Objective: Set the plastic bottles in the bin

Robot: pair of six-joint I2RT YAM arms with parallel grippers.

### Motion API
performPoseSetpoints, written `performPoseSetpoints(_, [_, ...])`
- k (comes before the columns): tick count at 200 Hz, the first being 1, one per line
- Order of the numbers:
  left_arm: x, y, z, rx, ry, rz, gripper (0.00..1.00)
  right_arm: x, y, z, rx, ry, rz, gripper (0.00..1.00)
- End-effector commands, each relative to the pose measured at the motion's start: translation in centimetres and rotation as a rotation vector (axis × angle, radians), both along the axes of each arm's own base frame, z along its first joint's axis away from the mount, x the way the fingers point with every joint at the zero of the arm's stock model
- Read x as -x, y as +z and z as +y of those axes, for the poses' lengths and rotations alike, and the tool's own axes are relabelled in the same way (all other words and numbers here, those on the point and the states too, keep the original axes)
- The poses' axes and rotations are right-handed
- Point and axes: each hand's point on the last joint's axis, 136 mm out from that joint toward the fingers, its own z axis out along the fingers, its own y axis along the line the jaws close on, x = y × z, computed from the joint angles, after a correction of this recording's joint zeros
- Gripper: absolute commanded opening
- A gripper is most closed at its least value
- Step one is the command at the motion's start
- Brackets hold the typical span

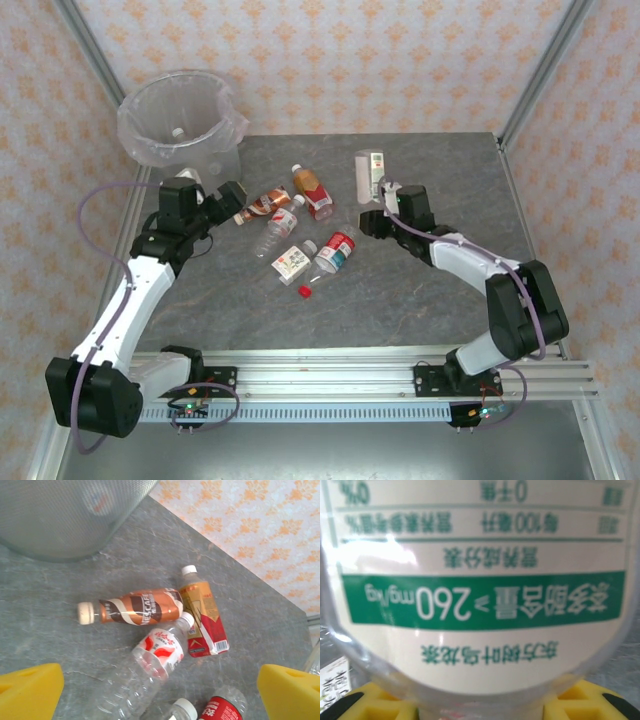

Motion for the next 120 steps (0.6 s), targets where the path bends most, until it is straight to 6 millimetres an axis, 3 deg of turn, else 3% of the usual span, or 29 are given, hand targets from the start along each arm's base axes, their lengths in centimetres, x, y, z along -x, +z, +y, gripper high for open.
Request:
performPoseSetpoints(1, [-1.3,1.3,-1.5,0.071,-0.015,-0.080,1.00,-0.3,3.4,1.7,-0.036,0.051,-0.105,0.00])
performPoseSetpoints(57, [-2.3,2.5,-7.5,0.173,-0.166,-0.146,1.00,1.1,4.5,5.5,-0.183,0.131,-0.086,0.00])
performPoseSetpoints(120, [-3.2,2.9,-14.4,0.218,-0.341,-0.117,1.00,2.3,4.3,9.6,-0.155,0.240,-0.093,0.00])
